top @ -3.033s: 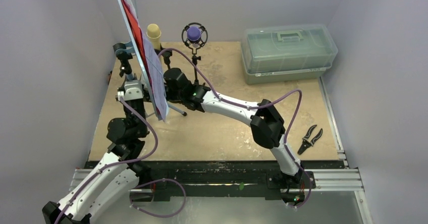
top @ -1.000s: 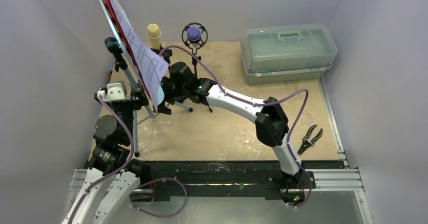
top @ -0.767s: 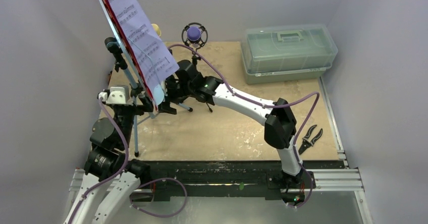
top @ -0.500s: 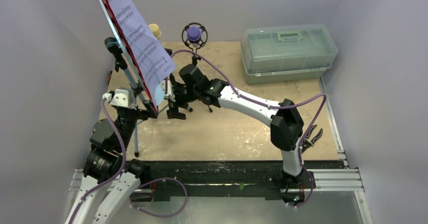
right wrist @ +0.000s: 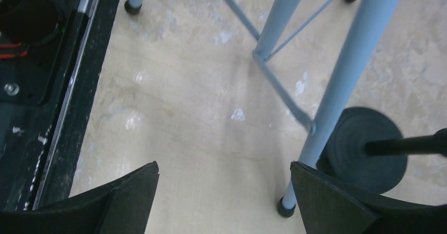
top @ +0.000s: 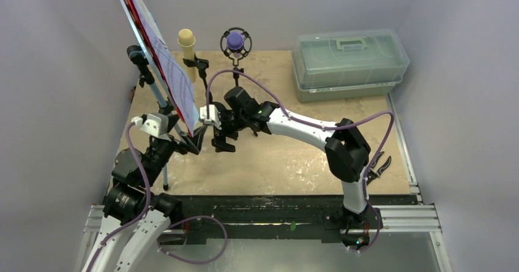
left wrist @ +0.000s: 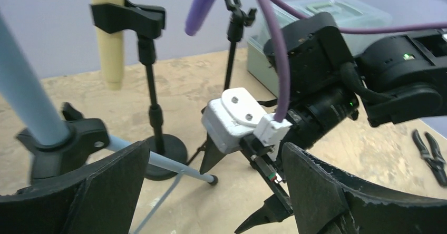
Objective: Pack up the instrument practice props
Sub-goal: Place the music stand at the center of the board, then adjust the music stand at the center of the board.
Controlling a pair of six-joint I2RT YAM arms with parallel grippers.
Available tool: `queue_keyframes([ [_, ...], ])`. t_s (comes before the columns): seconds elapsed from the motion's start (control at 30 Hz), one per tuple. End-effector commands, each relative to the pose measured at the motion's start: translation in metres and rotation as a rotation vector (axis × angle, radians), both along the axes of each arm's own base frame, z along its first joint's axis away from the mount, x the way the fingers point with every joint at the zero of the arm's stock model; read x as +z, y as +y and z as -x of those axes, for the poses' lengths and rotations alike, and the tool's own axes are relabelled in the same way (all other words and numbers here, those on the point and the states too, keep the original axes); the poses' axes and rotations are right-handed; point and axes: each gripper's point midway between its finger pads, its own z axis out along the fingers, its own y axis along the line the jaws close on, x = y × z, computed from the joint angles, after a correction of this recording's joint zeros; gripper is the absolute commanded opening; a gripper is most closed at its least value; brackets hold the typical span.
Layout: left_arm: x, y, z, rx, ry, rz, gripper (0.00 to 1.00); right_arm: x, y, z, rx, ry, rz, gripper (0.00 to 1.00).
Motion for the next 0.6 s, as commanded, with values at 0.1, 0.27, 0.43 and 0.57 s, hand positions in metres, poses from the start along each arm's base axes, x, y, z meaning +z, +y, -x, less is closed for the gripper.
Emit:
queue_keyframes([
  [0.1,-0.006,-0.033,0.010,-0.188,-0.020,0.064,0.97,0.009,-0.028,0.020,0.067,-0.037,0.024,0.99],
  [0.27,-0.020,-0.056,0.017,-0.326,-0.049,0.089,0.94,0.010,-0.055,0.034,0.117,-0.050,0.063,0.99],
  [0.43,-0.021,-0.063,0.011,-0.350,-0.081,0.136,0.93,0.024,-0.099,0.058,0.229,-0.069,0.093,0.99],
  [0.57,-0.037,-0.076,0.000,-0.386,-0.004,0.164,0.90,0.040,-0.142,0.046,0.182,-0.033,0.061,0.99],
])
